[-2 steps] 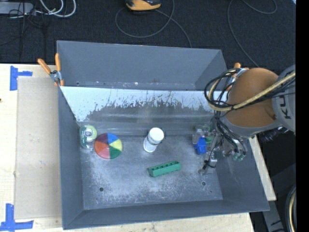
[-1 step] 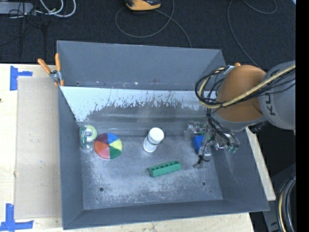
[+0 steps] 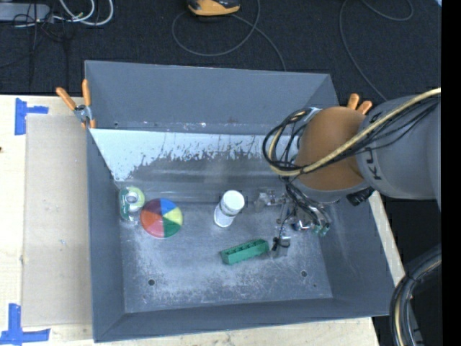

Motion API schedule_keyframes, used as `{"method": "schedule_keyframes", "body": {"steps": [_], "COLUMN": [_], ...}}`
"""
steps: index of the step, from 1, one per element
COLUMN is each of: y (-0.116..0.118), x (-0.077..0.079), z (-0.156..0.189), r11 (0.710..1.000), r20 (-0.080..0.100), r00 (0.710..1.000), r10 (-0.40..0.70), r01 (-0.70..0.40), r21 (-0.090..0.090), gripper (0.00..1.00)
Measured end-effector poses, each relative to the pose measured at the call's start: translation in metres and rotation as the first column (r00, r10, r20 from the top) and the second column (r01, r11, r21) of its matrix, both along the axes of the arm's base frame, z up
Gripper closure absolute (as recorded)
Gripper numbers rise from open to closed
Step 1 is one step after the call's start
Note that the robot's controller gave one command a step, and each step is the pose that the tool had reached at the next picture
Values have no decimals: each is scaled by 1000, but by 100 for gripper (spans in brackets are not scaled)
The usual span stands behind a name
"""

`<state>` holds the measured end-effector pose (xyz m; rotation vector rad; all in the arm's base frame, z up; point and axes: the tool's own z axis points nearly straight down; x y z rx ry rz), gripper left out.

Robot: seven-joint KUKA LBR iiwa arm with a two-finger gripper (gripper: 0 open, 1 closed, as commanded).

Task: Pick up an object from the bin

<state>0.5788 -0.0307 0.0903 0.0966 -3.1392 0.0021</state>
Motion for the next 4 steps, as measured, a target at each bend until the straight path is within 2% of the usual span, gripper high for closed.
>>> {"method": "schedule_keyframes", "body": {"steps": [1, 2, 3, 4], "y": [40, 42, 68, 68], "x": [27, 4, 10, 10], "z": [-19, -20, -20, -19], "r11": [1000, 997, 1000, 1000], "r20": [4, 0, 6, 6], "r00": [1000, 997, 1000, 1000], "r10": [2, -77, -2, -1], "r01": [-2, 77, 2, 1], "r21": [3, 1, 4, 4], "gripper": [0, 0, 100, 100]}}
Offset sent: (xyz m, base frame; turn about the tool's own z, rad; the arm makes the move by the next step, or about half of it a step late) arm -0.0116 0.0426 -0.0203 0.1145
